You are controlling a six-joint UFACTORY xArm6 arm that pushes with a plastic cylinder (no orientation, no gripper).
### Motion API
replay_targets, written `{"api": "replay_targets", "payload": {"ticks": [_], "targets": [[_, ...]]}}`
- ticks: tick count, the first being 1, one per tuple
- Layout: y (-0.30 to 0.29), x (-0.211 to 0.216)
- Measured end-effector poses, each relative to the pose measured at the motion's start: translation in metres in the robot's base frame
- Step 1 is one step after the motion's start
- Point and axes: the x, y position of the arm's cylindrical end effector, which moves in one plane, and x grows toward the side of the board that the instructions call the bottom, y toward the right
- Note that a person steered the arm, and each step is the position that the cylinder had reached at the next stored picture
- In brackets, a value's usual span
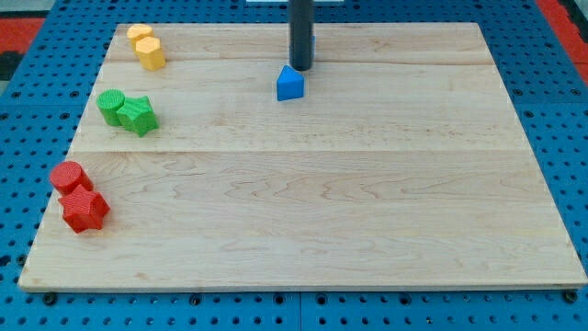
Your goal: Push green star towards blue triangle
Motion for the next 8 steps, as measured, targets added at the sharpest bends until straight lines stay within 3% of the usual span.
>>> {"api": "replay_targets", "payload": {"ticks": [2, 3, 4, 5, 6, 8], "targets": [[0.059, 0.001], [0.091, 0.068], [0.076, 0.19], [-0.063, 0.231], [-0.202, 0.22], [-0.265, 0.145]]}}
